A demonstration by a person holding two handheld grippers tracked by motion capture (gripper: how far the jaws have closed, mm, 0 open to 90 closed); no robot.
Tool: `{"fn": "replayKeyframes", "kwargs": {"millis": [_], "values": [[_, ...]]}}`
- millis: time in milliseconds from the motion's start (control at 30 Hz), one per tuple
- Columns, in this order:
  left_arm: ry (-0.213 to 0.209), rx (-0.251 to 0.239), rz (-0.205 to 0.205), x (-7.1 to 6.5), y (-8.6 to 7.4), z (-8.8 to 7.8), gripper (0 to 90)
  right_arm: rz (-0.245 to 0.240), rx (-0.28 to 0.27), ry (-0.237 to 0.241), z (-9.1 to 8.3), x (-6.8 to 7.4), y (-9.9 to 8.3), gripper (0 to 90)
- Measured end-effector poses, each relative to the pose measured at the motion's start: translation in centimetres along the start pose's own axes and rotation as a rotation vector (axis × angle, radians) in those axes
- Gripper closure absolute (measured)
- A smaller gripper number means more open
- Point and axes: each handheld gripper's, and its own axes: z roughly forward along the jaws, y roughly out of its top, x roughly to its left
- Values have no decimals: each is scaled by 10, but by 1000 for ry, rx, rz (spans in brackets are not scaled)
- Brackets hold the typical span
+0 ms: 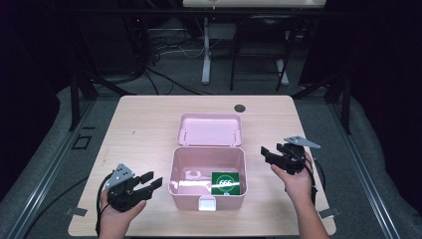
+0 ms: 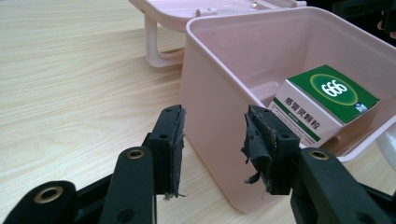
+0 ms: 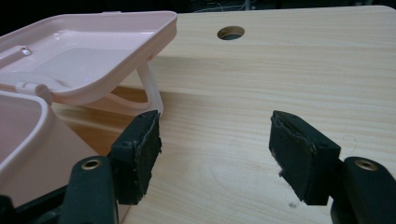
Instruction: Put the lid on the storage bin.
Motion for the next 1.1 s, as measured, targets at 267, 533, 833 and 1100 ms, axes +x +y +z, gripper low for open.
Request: {"fn": "replayKeyframes", "kwargs": {"millis": [267,533,833,1100], "values": [[6,7,-11,3,-3,-1,558,6,-20,17,-1,2,0,329],[8,9,-8,2,-2,1,557,21,-40,39,-2,5,2,329],[6,11,-1,5,2,2,556,25,-55,65,-3,9,4,330],[-2,6,3,7,11,9,554,17,-54,95,-6,15,6,341]]}}
